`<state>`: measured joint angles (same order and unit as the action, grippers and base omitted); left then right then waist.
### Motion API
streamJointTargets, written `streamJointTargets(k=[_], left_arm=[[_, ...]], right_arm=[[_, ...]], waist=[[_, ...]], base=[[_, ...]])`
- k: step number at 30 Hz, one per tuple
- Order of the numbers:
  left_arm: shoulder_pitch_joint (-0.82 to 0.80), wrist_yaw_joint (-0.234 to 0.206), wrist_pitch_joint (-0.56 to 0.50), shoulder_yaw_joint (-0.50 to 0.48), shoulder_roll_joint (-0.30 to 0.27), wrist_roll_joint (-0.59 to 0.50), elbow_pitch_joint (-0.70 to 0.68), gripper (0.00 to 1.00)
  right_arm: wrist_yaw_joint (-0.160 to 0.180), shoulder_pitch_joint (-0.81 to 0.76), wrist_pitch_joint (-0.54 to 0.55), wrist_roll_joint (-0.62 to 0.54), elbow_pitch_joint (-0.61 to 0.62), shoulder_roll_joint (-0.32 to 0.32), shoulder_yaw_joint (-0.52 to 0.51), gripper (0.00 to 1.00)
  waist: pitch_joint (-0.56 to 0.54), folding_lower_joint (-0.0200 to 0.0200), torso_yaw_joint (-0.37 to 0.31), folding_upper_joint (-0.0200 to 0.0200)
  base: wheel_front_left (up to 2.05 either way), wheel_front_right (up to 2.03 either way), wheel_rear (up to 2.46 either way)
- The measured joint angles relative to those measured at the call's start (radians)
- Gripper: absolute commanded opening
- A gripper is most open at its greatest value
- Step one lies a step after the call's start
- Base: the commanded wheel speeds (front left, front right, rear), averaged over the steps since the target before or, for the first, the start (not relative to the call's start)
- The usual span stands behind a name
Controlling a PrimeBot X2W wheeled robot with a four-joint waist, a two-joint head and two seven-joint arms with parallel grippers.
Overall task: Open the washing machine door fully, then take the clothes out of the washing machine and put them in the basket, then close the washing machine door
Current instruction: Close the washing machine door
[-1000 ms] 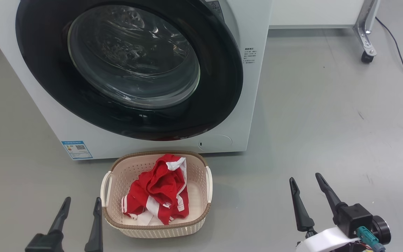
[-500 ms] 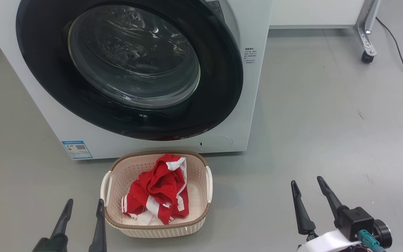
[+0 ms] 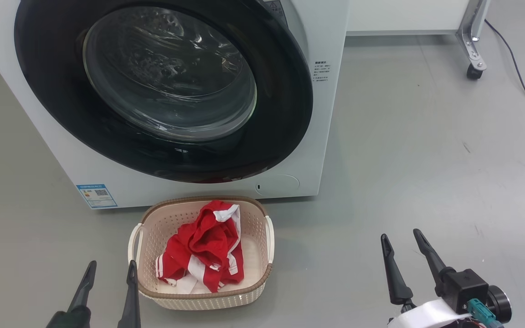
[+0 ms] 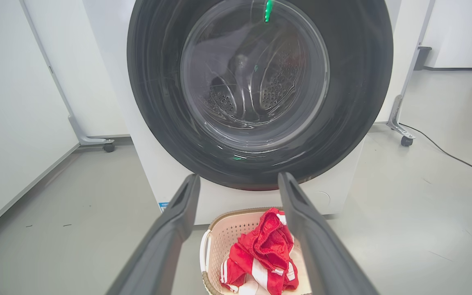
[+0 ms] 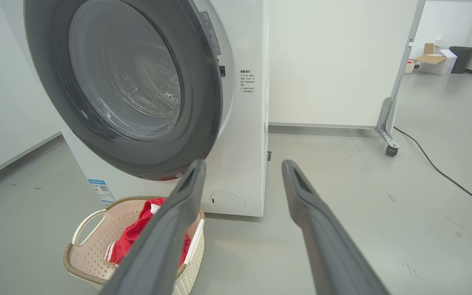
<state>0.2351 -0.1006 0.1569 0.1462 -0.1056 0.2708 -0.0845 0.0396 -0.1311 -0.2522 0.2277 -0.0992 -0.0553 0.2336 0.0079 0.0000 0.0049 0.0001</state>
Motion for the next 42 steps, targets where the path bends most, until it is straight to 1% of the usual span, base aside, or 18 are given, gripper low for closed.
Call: streamJointTargets(k=[1, 13, 21, 25, 30, 38, 42], left_arm=[[0.000, 0.000, 0.000, 0.000, 0.000, 0.000, 0.001, 1.00], [-0.002, -0.005, 0.003, 0.017, 0.006, -0.015, 0.005, 1.00], [-0.019, -0.005, 0.008, 0.035, 0.012, -0.019, 0.002, 1.00], [-0.036, -0.005, 0.013, 0.044, 0.017, -0.019, -0.007, 1.00], [-0.059, -0.005, 0.022, 0.058, 0.021, -0.021, -0.019, 1.00], [-0.103, 0.001, 0.034, 0.088, 0.027, -0.022, -0.021, 1.00], [-0.123, 0.007, 0.040, 0.097, 0.029, -0.022, -0.022, 1.00]], right_arm=[[0.000, 0.000, 0.000, 0.000, 0.000, 0.000, 0.000, 0.00], [-0.002, 0.000, 0.000, 0.002, 0.000, 0.001, -0.003, 0.00], [-0.021, 0.031, 0.000, 0.001, 0.002, -0.022, -0.016, 0.00], [-0.032, 0.081, 0.000, -0.001, 0.002, -0.049, -0.026, 0.00], [-0.056, 0.165, 0.004, -0.009, -0.007, -0.087, -0.037, 0.00], [-0.099, 0.320, 0.057, -0.008, -0.047, -0.125, -0.049, 0.00], [-0.112, 0.406, 0.087, -0.008, -0.063, -0.136, -0.041, 0.00]], waist=[[0.000, 0.0000, -0.001, 0.0000], [0.010, 0.0000, 0.006, 0.0000], [0.030, 0.0000, 0.044, 0.0000], [0.046, 0.0000, 0.074, 0.0000], [0.073, 0.0000, 0.118, 0.0000], [0.123, 0.0000, 0.196, 0.0000], [0.152, 0.0001, 0.234, 0.0000]], base=[[0.00, 0.00, 0.00], [0.00, 0.00, 0.00], [0.00, 0.00, 0.00], [0.00, 0.00, 0.00], [0.00, 0.00, 0.00], [0.00, 0.00, 0.00], [0.00, 0.00, 0.00]])
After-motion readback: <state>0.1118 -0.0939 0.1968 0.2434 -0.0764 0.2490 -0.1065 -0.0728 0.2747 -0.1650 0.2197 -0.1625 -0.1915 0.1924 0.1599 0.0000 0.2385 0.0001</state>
